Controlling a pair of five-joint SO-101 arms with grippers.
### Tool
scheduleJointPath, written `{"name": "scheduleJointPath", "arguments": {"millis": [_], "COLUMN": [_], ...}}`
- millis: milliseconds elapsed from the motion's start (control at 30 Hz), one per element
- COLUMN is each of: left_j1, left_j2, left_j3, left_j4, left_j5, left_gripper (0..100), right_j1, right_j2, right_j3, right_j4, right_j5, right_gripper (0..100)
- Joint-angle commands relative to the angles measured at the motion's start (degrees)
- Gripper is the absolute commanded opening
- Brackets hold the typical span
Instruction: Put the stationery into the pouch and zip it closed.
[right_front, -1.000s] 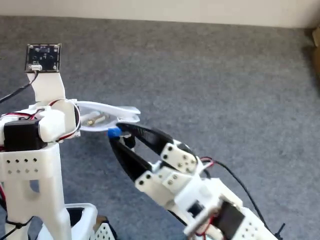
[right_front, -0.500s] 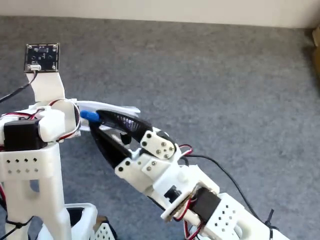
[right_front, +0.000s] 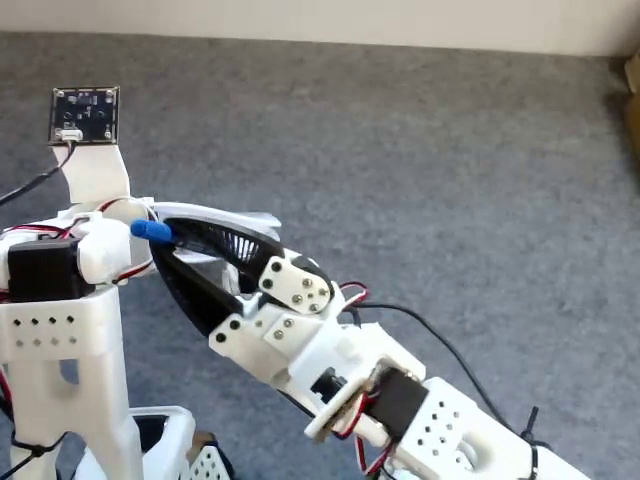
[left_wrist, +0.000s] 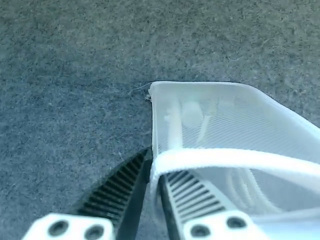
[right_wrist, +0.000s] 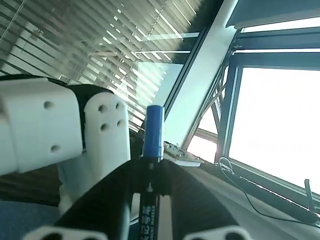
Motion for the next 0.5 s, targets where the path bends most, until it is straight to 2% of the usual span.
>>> {"name": "scheduleJointPath", "arguments": {"millis": [0, 67, 333, 467], "left_j1": [1.27, 1.27, 1.27, 1.27], "left_j2": [2.07, 2.07, 2.07, 2.07], "left_j3": [1.19, 1.19, 1.19, 1.19], "left_j4": [-0.97, -0.97, -0.97, -0.97], "left_j5": [0.88, 0.88, 0.88, 0.88], "left_gripper": [1, 1, 1, 1], "right_j1": [-0.48, -0.48, 3.12, 6.46], "right_j2": [1.27, 2.59, 9.36, 12.7], "right_j3": [-3.65, -3.38, -2.68, -1.71], "right_j4": [-9.36, -13.41, -17.45, -22.11], "right_j5": [-0.53, -0.53, -0.79, -7.56], "right_gripper": [0.4, 0.4, 0.4, 0.4]}}
